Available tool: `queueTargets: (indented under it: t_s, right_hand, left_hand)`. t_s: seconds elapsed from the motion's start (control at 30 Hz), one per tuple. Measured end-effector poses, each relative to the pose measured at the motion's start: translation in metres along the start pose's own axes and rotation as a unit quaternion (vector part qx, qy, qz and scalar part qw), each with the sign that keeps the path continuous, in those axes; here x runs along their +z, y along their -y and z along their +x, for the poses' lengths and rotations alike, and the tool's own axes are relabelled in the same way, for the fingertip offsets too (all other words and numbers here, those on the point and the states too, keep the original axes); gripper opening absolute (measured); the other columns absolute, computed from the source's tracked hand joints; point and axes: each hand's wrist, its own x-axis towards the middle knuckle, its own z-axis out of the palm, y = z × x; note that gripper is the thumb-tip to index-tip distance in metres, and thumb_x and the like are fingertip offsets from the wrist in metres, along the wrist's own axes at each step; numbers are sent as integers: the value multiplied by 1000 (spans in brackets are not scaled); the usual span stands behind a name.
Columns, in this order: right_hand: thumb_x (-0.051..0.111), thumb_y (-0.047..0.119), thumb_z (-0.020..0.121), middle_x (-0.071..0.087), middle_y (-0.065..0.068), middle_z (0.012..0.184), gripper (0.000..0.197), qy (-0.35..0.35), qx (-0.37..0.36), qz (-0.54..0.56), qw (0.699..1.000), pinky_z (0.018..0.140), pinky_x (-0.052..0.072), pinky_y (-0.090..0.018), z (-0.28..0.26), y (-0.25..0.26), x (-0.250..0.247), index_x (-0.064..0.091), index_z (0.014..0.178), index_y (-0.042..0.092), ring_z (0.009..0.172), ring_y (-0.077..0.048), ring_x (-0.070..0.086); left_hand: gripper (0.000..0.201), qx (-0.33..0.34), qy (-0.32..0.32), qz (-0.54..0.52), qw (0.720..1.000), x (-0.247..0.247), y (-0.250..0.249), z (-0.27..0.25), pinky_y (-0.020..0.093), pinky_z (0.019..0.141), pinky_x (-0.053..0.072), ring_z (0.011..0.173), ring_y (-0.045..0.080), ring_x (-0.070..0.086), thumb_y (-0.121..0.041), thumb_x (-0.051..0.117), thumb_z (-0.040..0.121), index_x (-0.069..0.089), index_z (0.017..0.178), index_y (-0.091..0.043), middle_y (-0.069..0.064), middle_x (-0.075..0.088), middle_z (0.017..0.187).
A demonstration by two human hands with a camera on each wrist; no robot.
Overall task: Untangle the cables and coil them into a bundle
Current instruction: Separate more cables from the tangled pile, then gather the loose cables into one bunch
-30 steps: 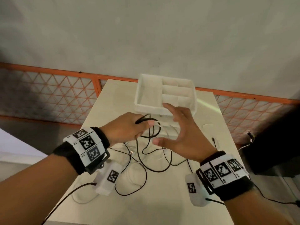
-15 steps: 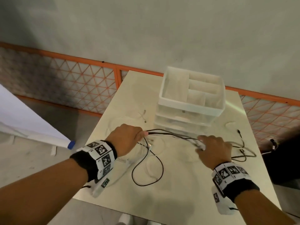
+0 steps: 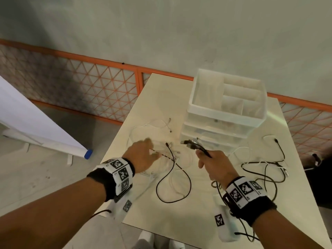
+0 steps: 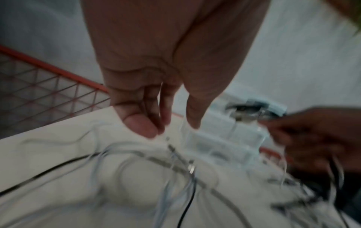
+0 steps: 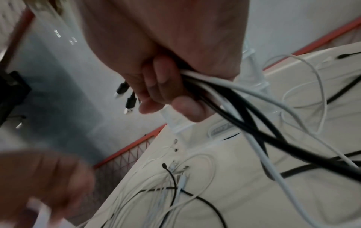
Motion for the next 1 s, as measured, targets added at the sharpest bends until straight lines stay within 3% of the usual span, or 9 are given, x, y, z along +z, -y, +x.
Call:
queueTargets:
  t_s: [0.07,0.13,0.33,0.5,0.57,0.63,0.73,0.9,1.0]
  right_hand:
    - [58,38,98,41,7,40,48,8,15,62,998,53,40,-33,1,-4,-1,67,59,12,40,-15,39]
    - [59,37,98,40,5,45,43,14,8,94,995,55,39,-34,-1,-2,1,72,66,11,43,-16,37]
    - [54,41,101,50,1,59,28,48,-52,107,992,51,37,-31,-9,5,7,77,94,27,48,-14,40]
    - [57,34,101,52,0,64,33,64,-100,96,988,52,32,-25,-15,7,9,69,91,5,49,-9,39]
    - [63,35,97,52,-1,60,41,33,-101,159,982,49,30,-27,-17,13,2,67,79,-2,50,-14,38]
    - [69,32,94,57,5,53,38,-10,-116,157,981,49,33,-25,-16,18,-10,68,65,7,44,-9,41]
    - [73,27,90,55,7,49,30,-115,-148,74,979,50,35,-24,-14,19,-34,68,63,14,43,-6,41]
    - [68,37,92,61,-5,62,33,-303,-82,34,949,56,44,-31,-15,-7,-104,66,74,9,59,-23,55]
    - [64,42,92,64,-7,68,31,-315,-48,-33,947,70,52,-42,-21,-20,-122,66,76,15,76,-36,63]
  left_hand:
    - [51,-31,110,105,988,20,18,-5,36,91,48,111,29,59,-51,59,91,59,118,-8,10,64,119]
    - [56,-62,170,92,979,44,24,-12,35,93,48,114,27,59,-53,65,86,58,123,-12,7,63,123]
    - [29,-2,137,22,990,61,0,-11,32,83,47,102,30,64,-34,42,100,61,108,-13,10,70,111]
    - [30,144,73,-147,976,10,-65,-14,15,57,42,56,0,57,-27,48,100,61,73,-31,-4,71,71]
    - [29,178,28,-157,971,-5,-84,-12,17,61,44,65,2,61,-18,51,95,61,72,-33,-5,71,75]
    - [11,192,29,-153,969,-8,-91,-12,17,66,44,69,2,60,-17,58,92,63,95,-27,-9,69,79]
    - [26,186,25,-40,981,-1,-78,-9,28,75,49,81,13,63,-28,59,92,53,117,-28,-7,70,90]
    - [28,86,-58,145,984,-13,-28,8,39,82,37,101,28,51,-37,37,102,61,93,-25,4,64,90]
    - [27,77,-58,32,995,-26,-3,19,39,86,50,95,26,60,-31,43,102,68,92,-26,-2,67,84]
